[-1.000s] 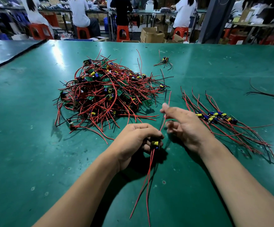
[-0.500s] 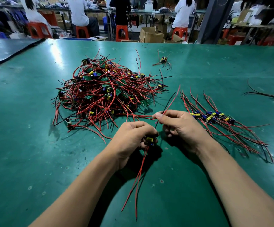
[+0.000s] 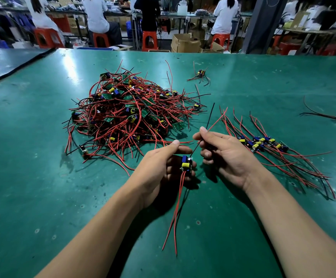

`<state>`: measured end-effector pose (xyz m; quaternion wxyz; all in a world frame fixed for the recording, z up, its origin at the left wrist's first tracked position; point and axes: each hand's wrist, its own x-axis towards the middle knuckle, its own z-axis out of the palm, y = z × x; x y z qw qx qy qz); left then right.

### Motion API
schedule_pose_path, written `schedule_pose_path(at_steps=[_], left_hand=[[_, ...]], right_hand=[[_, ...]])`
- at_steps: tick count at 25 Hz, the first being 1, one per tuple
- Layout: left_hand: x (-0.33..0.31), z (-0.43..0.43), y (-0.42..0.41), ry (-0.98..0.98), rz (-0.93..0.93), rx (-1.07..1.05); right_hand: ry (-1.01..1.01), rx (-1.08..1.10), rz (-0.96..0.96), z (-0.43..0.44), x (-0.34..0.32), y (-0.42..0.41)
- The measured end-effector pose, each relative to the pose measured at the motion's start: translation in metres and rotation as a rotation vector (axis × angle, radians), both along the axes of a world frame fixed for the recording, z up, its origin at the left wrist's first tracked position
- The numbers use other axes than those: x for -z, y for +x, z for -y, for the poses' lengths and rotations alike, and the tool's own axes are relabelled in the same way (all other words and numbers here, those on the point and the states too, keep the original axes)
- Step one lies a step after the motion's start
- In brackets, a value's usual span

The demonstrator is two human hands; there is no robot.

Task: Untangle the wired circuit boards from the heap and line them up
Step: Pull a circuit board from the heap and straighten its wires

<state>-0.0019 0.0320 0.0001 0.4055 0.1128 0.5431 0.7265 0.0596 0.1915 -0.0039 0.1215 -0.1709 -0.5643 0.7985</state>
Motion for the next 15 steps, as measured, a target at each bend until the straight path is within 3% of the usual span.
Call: schedule_pose_path(at_steps=[7,15], left_hand=[[0.0027,0.0061,-0.0060,0.077,-0.024,0.040],[0.0057,0.0088,-0.0078,0.164,-0.047,0.071]], right_hand=[[0.035,0.030,-0.019,-0.0015,0.0030,-0.0015],[-0.028,0.122,-0.167,-0.0047,-0.0012,-0.0015]])
